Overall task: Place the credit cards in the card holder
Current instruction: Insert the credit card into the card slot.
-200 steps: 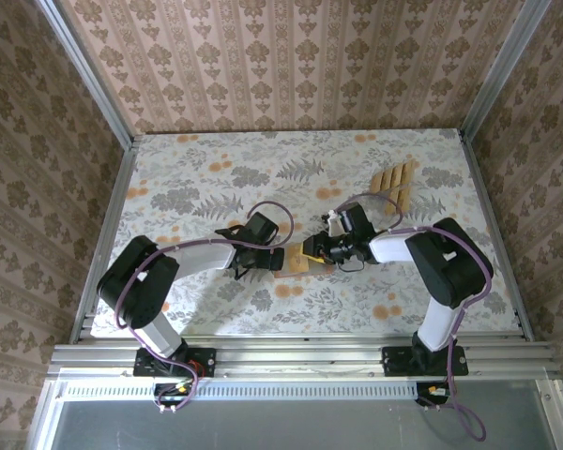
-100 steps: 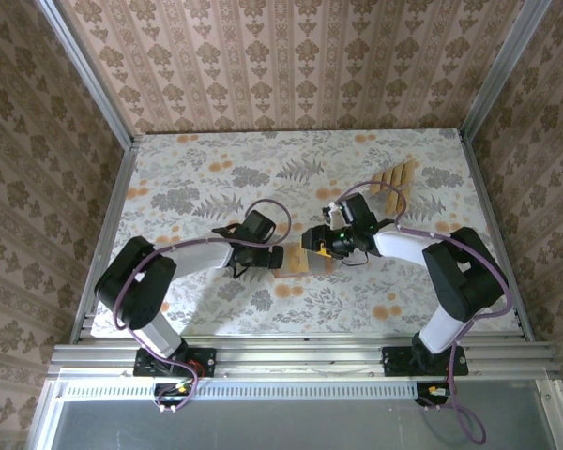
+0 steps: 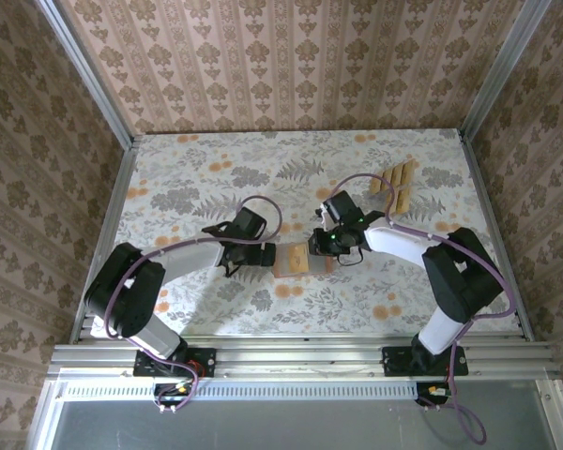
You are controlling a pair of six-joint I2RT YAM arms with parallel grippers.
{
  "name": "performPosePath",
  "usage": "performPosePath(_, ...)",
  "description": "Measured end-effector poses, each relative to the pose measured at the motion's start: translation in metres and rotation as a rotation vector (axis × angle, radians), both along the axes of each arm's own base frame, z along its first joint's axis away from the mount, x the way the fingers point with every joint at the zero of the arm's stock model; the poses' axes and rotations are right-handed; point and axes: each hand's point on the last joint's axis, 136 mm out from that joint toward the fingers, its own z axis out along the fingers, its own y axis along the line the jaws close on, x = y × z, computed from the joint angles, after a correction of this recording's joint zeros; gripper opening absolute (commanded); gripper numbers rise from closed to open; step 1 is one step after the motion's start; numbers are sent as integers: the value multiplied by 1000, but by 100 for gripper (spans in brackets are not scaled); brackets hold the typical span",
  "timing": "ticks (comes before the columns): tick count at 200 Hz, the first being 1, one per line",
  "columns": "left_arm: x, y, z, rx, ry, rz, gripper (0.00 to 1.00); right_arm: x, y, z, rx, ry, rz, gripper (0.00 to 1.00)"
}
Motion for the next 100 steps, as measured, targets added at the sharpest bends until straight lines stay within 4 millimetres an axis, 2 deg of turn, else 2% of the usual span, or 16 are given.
performPosePath(56, -2, 5, -7, 29, 11, 7, 100, -3, 4, -19, -115, 13, 37, 15)
performPosePath(100, -2, 7, -14, 49, 24, 8, 100, -4, 10, -27, -140, 22, 58, 15)
